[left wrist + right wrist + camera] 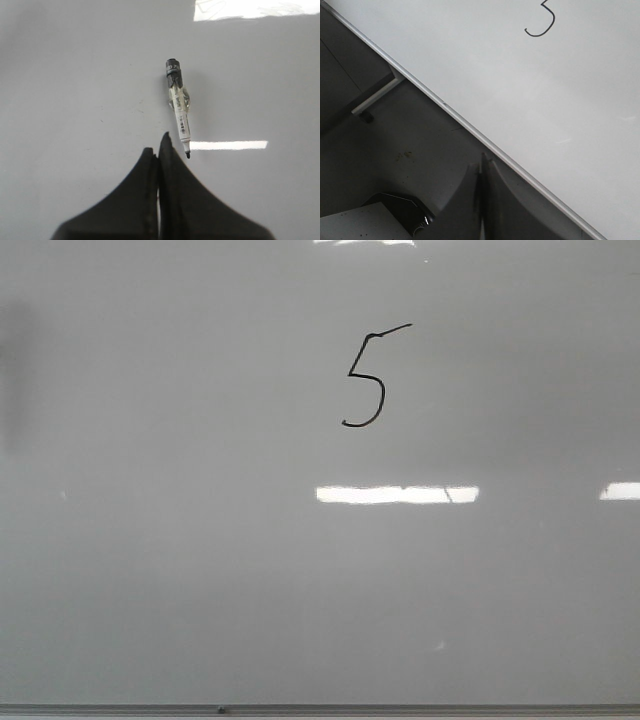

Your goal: Write number 5 on whiteboard

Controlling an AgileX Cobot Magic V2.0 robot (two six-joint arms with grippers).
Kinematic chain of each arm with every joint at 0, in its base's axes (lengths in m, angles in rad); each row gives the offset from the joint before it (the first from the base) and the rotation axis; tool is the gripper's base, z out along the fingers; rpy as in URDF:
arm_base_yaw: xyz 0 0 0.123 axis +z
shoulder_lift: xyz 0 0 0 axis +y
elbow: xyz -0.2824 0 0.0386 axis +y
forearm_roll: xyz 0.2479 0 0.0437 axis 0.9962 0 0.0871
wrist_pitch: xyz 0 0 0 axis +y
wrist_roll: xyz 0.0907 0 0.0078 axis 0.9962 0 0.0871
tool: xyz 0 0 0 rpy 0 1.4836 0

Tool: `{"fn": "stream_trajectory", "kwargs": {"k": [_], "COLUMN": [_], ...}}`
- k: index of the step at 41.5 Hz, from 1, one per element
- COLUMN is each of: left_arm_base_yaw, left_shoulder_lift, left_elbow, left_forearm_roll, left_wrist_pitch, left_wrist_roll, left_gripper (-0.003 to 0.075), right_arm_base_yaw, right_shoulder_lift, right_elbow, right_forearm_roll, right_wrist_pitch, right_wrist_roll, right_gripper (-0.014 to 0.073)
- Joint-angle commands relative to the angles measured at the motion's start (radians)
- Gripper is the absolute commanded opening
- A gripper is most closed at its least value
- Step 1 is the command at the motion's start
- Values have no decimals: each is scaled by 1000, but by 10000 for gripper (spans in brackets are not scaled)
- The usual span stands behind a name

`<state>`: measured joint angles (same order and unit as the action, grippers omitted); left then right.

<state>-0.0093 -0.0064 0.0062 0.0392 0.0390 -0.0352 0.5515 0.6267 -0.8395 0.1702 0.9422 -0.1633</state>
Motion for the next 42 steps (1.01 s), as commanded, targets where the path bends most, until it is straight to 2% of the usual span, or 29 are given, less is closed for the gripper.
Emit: {"fn": "stream_trajectory", "kwargs": {"k": [1, 8, 42], "left_arm_base_yaw": [-13, -13, -11], "left_shoulder_lift": [-15, -15, -13], "left_elbow": [6, 6, 6], "left_forearm_roll": [2, 2, -25], "left_wrist_pitch": [-93, -136, -138], "left_wrist_roll": [2, 2, 2], "left_gripper": [-20, -20, -20], "right_arm_base_yaw": [-6, -6, -6], "right_shoulder_lift": [1, 1, 1], "right_elbow": [-25, -25, -25], "right_forearm_roll": [0, 0, 0], "right_wrist_pitch": [-67, -67, -67], "right_wrist_roll": [0, 0, 0], "right_gripper": [-69, -69, -69]}}
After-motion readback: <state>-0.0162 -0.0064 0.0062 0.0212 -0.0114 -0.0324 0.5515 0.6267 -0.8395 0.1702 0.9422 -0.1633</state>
